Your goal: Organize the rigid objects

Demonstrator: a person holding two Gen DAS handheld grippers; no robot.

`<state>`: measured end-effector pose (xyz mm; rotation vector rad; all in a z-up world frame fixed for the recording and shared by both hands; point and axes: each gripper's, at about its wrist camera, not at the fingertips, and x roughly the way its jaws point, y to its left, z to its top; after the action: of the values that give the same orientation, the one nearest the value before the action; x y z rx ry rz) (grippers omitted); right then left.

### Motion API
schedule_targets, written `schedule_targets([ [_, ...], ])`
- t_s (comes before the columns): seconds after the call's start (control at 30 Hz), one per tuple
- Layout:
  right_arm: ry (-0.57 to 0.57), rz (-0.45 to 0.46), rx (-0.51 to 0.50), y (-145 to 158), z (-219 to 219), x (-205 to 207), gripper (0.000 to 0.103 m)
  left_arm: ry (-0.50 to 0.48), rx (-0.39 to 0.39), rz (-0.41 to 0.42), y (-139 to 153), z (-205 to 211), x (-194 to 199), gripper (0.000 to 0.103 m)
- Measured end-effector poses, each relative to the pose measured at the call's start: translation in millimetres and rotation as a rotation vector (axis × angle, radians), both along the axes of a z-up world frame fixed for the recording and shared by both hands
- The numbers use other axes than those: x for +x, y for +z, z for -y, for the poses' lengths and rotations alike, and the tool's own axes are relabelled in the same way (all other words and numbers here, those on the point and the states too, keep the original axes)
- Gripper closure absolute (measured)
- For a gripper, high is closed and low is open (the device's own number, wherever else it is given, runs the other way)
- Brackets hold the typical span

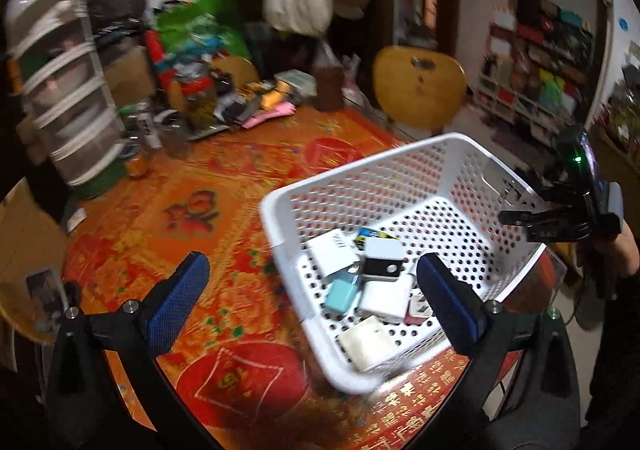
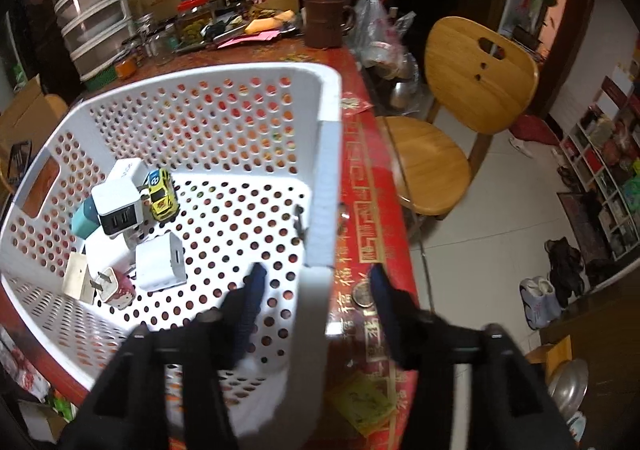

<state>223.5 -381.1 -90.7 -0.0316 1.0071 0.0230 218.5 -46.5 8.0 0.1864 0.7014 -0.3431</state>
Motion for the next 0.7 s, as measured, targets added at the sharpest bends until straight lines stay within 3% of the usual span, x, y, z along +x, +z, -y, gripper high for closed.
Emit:
schedule_targets([
  [0.07,-0.03,0.05,-0.006,10.0,6.3,-10.9,0.039,0.027,-0.044,0.025,0.4,-13.9,-15.2,0.001],
  [0.23,-0.089,0.253,0.069,55.5,19.5,-67.3,0.0,0.204,-0.03,0.198,0.6,-34.7,-76.5,0.001],
  [0.37,-0.049,0.427,0.128,87.3,7.9,-129.6,0.0,0.191,-0.081,0.239,0.1,-28.7,-121.9,0.001],
  [0.53,-0.056,0.548,0.136,109.8,-16.3,-196.1,0.0,0.157,-0.106,0.206,-2.8,-6.1,-164.3,0.001],
  [0.7,-0.013,0.473,0.16,101.5,-33.9,-215.3,0.0,0.181,-0.077,0.163,-12.1,15.6,-186.0,0.001],
])
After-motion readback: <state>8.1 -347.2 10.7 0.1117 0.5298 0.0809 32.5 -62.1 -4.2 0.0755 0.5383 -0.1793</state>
